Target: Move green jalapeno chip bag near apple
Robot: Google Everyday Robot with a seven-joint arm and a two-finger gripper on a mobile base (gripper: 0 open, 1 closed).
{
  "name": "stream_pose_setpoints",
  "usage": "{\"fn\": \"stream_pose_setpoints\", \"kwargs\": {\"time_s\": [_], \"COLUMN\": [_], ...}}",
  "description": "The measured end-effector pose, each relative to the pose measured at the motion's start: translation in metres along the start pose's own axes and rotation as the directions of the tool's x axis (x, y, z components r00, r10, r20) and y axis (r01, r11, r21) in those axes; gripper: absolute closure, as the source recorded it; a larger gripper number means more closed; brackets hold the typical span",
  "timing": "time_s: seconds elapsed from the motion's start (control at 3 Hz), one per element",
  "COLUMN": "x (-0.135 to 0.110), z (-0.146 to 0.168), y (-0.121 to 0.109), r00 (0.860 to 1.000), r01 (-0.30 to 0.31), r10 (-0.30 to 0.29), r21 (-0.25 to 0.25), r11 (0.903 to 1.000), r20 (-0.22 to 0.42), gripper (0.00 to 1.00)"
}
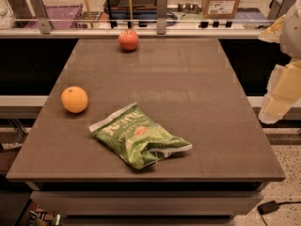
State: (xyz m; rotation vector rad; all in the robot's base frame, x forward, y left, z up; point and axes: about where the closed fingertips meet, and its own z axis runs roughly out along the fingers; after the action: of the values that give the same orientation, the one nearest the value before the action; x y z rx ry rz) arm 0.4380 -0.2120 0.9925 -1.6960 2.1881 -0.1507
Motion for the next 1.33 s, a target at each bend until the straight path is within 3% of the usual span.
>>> {"fn": "stream_pose_setpoints", "kwargs": {"time_s": [0.33, 0.67, 1.0, 1.33], "x": [0.0, -0.012, -0.025, -0.043], "z": [0.0, 0.004, 0.018, 0.039], "y": [0.0, 0.009, 0.028, 0.044], "r00": [1.0, 0.999, 0.986, 0.949], "r01": [0.0, 0.011, 0.015, 0.005], "r10": [0.0, -0.011, -0.016, -0.003], "r21": [0.0, 0.004, 0.007, -0.007], "r11": [1.0, 0.9999, 0.9999, 1.0], "r20": [0.0, 0.049, 0.165, 0.314], "gripper": [0.0, 0.0, 0.0, 0.0]}}
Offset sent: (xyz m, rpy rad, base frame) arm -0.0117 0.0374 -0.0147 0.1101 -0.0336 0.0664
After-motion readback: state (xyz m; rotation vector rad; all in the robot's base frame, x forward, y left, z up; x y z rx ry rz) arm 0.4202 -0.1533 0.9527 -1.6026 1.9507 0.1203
